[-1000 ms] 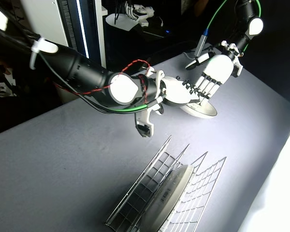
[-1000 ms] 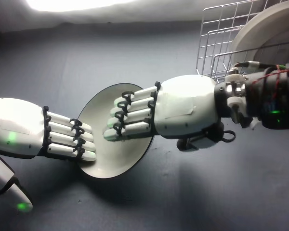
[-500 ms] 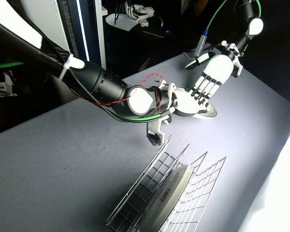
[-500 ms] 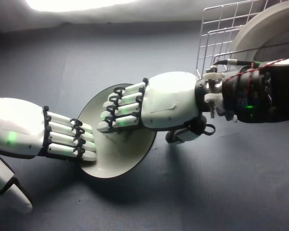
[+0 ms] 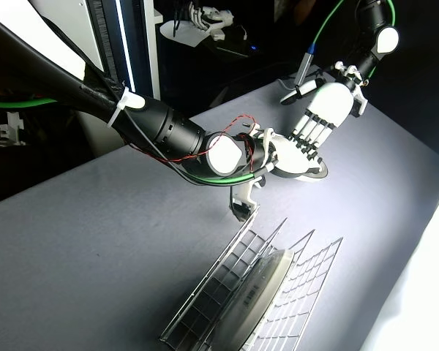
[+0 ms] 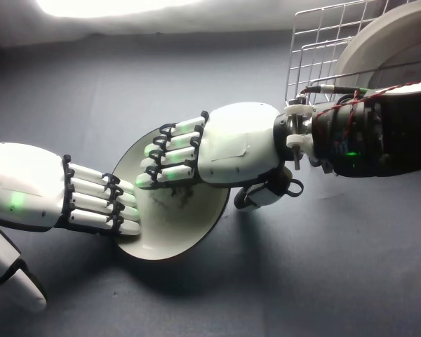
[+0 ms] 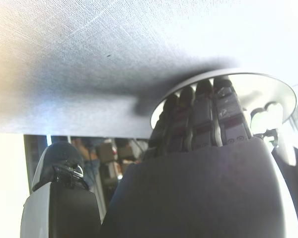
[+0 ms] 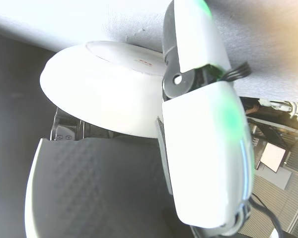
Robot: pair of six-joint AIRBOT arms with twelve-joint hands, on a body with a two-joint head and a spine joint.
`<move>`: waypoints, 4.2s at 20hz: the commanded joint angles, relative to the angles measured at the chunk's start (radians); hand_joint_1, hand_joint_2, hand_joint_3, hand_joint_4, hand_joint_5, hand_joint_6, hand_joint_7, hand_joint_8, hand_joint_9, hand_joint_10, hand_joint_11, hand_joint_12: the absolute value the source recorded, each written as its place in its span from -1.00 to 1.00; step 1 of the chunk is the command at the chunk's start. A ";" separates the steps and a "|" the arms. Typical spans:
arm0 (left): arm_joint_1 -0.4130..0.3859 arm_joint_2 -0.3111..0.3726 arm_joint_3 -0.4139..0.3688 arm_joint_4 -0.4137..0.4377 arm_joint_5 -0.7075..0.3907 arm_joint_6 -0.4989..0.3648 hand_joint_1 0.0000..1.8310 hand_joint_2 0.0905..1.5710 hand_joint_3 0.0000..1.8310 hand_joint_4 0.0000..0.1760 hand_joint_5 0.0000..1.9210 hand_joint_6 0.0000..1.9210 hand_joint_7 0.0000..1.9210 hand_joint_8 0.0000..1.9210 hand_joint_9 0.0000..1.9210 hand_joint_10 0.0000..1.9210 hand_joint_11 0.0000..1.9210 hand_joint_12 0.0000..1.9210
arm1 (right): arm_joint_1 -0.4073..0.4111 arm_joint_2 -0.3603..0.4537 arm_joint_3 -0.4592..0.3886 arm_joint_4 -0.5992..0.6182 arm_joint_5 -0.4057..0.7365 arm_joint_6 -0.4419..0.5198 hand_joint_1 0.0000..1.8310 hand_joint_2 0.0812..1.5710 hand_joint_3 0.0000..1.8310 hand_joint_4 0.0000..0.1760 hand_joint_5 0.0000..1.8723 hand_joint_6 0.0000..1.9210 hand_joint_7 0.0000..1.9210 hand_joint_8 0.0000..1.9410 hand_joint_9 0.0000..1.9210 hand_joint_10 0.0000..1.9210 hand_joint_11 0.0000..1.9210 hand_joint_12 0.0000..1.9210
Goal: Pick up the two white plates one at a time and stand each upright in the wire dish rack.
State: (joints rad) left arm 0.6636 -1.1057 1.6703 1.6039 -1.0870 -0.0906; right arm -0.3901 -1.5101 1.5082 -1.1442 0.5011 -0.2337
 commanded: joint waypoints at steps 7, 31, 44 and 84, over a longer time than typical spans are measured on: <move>0.017 -0.012 -0.002 0.013 -0.024 -0.006 -1.00 0.31 -1.00 -1.00 -0.94 -0.99 -0.98 -0.99 -1.00 -1.00 -1.00 -1.00 | -0.003 -0.013 0.008 0.036 0.065 -0.011 0.34 0.33 -0.99 -1.00 0.09 -0.10 0.13 -0.36 0.11 -0.97 -0.26 0.04; -0.135 0.046 -0.031 0.010 -0.055 -0.061 -1.00 0.29 -1.00 -1.00 -0.97 -1.00 -1.00 -1.00 -1.00 -1.00 -1.00 -1.00 | -0.010 0.169 -0.221 0.184 0.058 -0.012 0.51 0.33 -1.00 -1.00 0.10 -0.01 0.15 -0.37 0.00 0.16 -0.27 0.32; -0.256 0.092 0.020 0.010 -0.047 -0.120 -1.00 0.31 -1.00 -1.00 -0.97 -1.00 -1.00 -1.00 -1.00 -1.00 -1.00 -1.00 | 0.130 0.274 -0.313 0.482 0.128 -0.008 0.52 0.31 -1.00 -1.00 0.11 -0.05 0.19 -0.37 0.04 0.09 -0.23 0.32; -0.377 0.258 -0.094 0.103 -0.050 -0.244 -1.00 0.32 -1.00 -1.00 -0.97 -1.00 -1.00 -1.00 -1.00 -1.00 -1.00 -1.00 | 0.086 0.650 -0.453 1.166 0.099 0.027 0.51 0.31 -1.00 -1.00 0.14 -0.11 0.20 -0.41 0.05 0.10 -0.26 0.35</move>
State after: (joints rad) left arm 0.2947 -0.8520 1.5753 1.7744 -1.1145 -0.3325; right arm -0.3237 -0.8684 1.0607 -0.0013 0.4522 -0.2218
